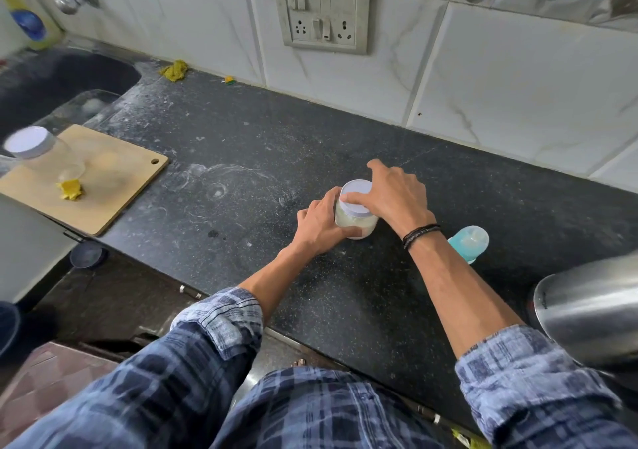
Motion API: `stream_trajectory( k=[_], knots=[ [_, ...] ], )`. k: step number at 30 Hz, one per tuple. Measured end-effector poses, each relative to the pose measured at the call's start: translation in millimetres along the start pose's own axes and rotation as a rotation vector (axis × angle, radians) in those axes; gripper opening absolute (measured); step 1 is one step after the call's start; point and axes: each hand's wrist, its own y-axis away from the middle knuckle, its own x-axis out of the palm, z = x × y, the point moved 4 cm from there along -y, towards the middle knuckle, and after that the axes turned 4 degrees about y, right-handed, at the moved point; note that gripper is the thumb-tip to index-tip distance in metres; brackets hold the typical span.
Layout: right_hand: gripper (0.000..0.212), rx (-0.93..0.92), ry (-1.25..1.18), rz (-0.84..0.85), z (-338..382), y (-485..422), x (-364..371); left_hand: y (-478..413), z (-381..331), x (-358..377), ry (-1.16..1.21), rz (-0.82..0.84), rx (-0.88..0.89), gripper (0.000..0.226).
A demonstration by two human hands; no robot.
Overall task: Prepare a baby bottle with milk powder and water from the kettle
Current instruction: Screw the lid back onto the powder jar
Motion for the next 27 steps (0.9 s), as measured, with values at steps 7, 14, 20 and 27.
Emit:
stream_trajectory(
  k=[7,14,20,27],
  knots=[
    [0.08,-0.082,-0.015,0.06,8,4,4,1,0,1,0.001,0.0,-0.002,0.093],
    [0.082,-0.063,-0.055,0.026,8,0,1,1,-1,0,0.011,-0.002,0.009,0.087],
    [0.076,-0.068,-0.004,0.062,11,1,17,2,-3,0,0.014,-0.005,0.003,0.087],
    [0.085,-0.1,0.072,0.099,5,-8,21,3,-2,1,0.022,0.006,-0.003,0.089]
  ],
)
